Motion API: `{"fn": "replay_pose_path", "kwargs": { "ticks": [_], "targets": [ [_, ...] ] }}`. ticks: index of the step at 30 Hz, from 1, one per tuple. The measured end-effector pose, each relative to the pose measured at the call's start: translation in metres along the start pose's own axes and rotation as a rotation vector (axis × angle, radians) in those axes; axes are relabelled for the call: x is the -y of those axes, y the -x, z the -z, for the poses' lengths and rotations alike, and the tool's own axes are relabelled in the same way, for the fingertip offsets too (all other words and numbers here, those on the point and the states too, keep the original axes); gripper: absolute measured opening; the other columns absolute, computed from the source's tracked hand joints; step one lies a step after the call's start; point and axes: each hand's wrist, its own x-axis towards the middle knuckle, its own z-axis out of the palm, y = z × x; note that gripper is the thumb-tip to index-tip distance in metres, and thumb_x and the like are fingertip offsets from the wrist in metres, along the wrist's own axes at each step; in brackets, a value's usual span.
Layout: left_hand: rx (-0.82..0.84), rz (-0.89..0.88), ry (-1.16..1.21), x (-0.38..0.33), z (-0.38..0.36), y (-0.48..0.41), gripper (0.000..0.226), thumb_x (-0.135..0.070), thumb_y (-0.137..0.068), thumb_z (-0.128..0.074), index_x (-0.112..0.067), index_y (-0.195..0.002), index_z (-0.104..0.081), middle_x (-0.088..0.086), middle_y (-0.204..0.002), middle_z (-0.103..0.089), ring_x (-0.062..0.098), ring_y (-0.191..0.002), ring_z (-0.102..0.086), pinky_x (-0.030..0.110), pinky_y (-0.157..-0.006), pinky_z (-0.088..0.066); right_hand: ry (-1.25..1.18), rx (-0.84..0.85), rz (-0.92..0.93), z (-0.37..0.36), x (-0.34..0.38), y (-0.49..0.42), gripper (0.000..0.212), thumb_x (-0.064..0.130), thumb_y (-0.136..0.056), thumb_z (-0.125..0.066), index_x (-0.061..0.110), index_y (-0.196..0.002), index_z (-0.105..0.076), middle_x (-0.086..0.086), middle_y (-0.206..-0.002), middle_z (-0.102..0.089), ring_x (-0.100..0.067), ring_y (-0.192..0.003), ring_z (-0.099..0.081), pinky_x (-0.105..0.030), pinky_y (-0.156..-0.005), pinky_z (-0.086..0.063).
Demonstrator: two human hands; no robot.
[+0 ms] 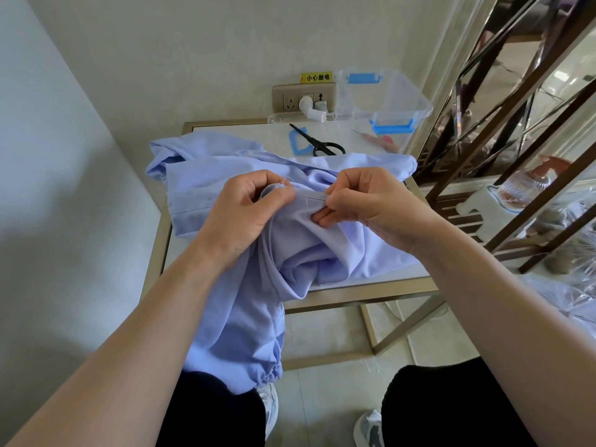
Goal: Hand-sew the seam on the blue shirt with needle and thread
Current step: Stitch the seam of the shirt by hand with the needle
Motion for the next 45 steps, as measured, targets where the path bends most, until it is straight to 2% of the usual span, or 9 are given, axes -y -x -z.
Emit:
{"fn": "replay_pose_path", "kwargs": {
  "ticks": [3, 10, 13, 19, 25, 31, 35, 41, 45],
  "targets": [
    [0.012, -0.012, 0.001, -0.0004, 0.0000, 0.0003, 0.018, -0.016, -0.090, -0.061, -0.024, -0.074, -0.063, -0.019, -0.063, -0.058, -0.004, -0.066, -0.050, 0.010, -0.067, -0.040, 0.000, -0.019, -0.003, -0.0009, -0.0005, 0.0001, 0.012, -0.010, -0.090, -0.054, 0.001, -0.087, -0.057, -0.013, -0.066, -0.070, -0.021, -0.071, -0.072, -0.028, -0.077, -0.060],
    [0.005, -0.032, 0.000, 0.0038, 0.0015, -0.0016, 0.007, -0.022, -0.085, -0.062, -0.023, -0.079, -0.065, -0.019, -0.070, -0.061, -0.002, -0.070, -0.053, 0.012, -0.070, -0.042, 0.041, -0.052, -0.007, -0.0012, -0.0003, 0.0004, 0.014, -0.010, -0.089, -0.055, 0.002, -0.082, -0.057, -0.012, -0.066, -0.071, -0.021, -0.070, -0.072, -0.032, -0.081, -0.060],
    [0.009, -0.045, -0.017, 0.0055, 0.0021, -0.0018, 0.008, -0.017, -0.088, -0.063, -0.022, -0.082, -0.066, -0.018, -0.072, -0.063, -0.002, -0.072, -0.055, 0.012, -0.071, -0.043, 0.054, -0.065, 0.002, -0.0027, 0.0002, 0.0016, 0.014, -0.010, -0.089, -0.055, 0.002, -0.081, -0.056, -0.010, -0.065, -0.071, -0.020, -0.068, -0.072, -0.030, -0.079, -0.060],
    [-0.011, -0.041, -0.015, 0.0046, 0.0014, -0.0024, 0.005, -0.024, -0.084, -0.062, -0.022, -0.081, -0.066, -0.018, -0.072, -0.064, -0.002, -0.072, -0.056, 0.013, -0.071, -0.044, 0.070, -0.083, 0.012, -0.0037, 0.0012, 0.0030, 0.017, -0.010, -0.089, -0.054, 0.003, -0.077, -0.055, -0.011, -0.066, -0.071, -0.018, -0.066, -0.072, -0.025, -0.073, -0.059],
    [-0.010, -0.044, -0.028, 0.0043, -0.0001, -0.0018, 0.010, -0.017, -0.088, -0.063, -0.020, -0.079, -0.065, -0.019, -0.070, -0.064, -0.004, -0.071, -0.055, 0.011, -0.070, -0.042, 0.087, -0.101, 0.017, -0.0037, 0.0009, 0.0036, 0.011, -0.009, -0.089, -0.054, -0.001, -0.083, -0.058, -0.013, -0.068, -0.072, -0.020, -0.067, -0.073, -0.027, -0.077, -0.060],
    [-0.012, -0.019, -0.027, 0.0026, -0.0015, -0.0011, 0.013, -0.023, -0.085, -0.062, -0.014, -0.075, -0.063, -0.005, -0.071, -0.058, 0.005, -0.069, -0.049, 0.014, -0.066, -0.042, 0.103, -0.111, 0.017, -0.0040, -0.0013, 0.0028, 0.012, -0.009, -0.089, -0.055, 0.000, -0.081, -0.058, -0.012, -0.067, -0.072, -0.021, -0.068, -0.072, -0.030, -0.079, -0.060],
    [-0.007, -0.004, -0.035, 0.0013, -0.0030, -0.0005, 0.014, -0.025, -0.083, -0.063, -0.015, -0.073, -0.062, -0.003, -0.071, -0.057, 0.006, -0.069, -0.048, 0.016, -0.066, -0.041, 0.138, -0.134, 0.023, -0.0046, -0.0016, 0.0030, 0.017, -0.008, -0.088, -0.057, 0.001, -0.074, -0.057, -0.009, -0.064, -0.072, -0.020, -0.065, -0.072, -0.026, -0.074, -0.060],
    [-0.011, 0.012, -0.045, 0.0019, -0.0020, -0.0014, 0.014, -0.023, -0.086, -0.064, -0.013, -0.076, -0.064, 0.000, -0.074, -0.058, 0.006, -0.070, -0.049, 0.016, -0.066, -0.042, 0.131, -0.121, 0.043, -0.0040, -0.0043, 0.0014, 0.020, -0.007, -0.089, -0.060, 0.003, -0.072, -0.057, -0.007, -0.063, -0.071, -0.020, -0.063, -0.071, -0.024, -0.071, -0.058],
    [-0.038, 0.039, -0.034, 0.0003, -0.0019, -0.0022, 0.014, -0.012, -0.093, -0.063, -0.017, -0.082, -0.068, -0.005, -0.075, -0.064, 0.002, -0.072, -0.055, 0.012, -0.069, -0.044, 0.076, -0.080, 0.077, -0.0021, -0.0047, 0.0020, 0.016, -0.005, -0.091, -0.059, 0.002, -0.077, -0.058, -0.008, -0.066, -0.070, -0.019, -0.064, -0.070, -0.023, -0.070, -0.057]
  ]
}}
